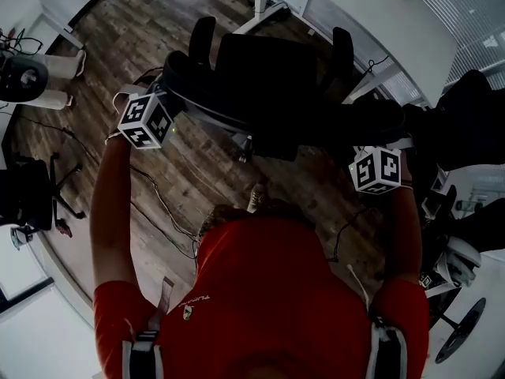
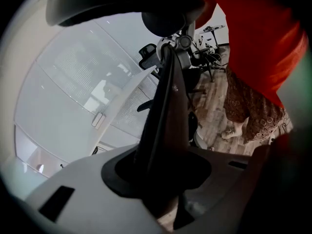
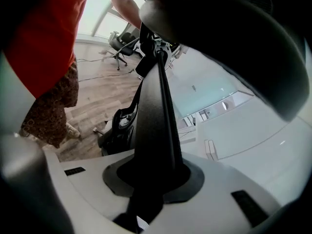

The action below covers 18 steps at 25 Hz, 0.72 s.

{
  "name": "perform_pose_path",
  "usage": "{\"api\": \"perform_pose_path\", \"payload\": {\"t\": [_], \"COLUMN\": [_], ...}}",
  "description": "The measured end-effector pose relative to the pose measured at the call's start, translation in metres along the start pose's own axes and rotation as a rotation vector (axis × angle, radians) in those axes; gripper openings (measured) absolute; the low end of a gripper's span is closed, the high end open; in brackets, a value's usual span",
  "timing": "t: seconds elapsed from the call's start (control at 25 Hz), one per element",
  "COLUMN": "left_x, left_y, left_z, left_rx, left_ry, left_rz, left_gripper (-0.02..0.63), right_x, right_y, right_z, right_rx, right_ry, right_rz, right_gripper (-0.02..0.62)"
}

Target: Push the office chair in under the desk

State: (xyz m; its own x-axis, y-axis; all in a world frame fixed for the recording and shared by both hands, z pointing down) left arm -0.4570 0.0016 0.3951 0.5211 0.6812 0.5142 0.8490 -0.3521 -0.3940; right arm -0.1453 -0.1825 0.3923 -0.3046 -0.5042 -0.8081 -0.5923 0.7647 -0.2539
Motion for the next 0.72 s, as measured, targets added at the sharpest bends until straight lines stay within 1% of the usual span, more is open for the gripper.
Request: {"api": "perform_pose_path", "payload": {"t": [0.16, 0.32, 0.72], "left_x": [-0.034, -0.069, -0.163], "left_y": [-0.007, -0.015, -0.033], "left_z": [-0.018, -0.04, -0.098], "left_rx": [0.022, 0.056, 0.156], "left_ry": [-0.019, -0.037, -0.096], "left_rz": [-0.025, -0.067, -0.218], "left_gripper": [0.146, 0.146, 0.138], "right_x": [0.016, 0.028, 0.058], "right_y": [-0.004, -0.011, -0.022], "right_z": [-0.018, -0.038, -0.088], "right_rx": [-0.029, -0.071, -0.199], "right_ry": [-0.019, -0.029, -0.081], "right_rz": [-0.018, -0.045, -0.131], "right_gripper": [0.104, 0.104, 0.106]}}
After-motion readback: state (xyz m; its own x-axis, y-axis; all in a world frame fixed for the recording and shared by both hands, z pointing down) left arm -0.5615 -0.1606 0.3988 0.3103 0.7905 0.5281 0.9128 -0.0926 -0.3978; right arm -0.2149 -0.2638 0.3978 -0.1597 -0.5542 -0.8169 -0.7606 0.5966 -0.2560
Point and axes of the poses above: the fingertips, and each gripper's own axes: z backward along the fingers, x to its right, y out of its top, the point moved 5 cm from there along z, backward along the fingers, and after that the axes turned 8 degrees about -y, right-handed, at the moved point
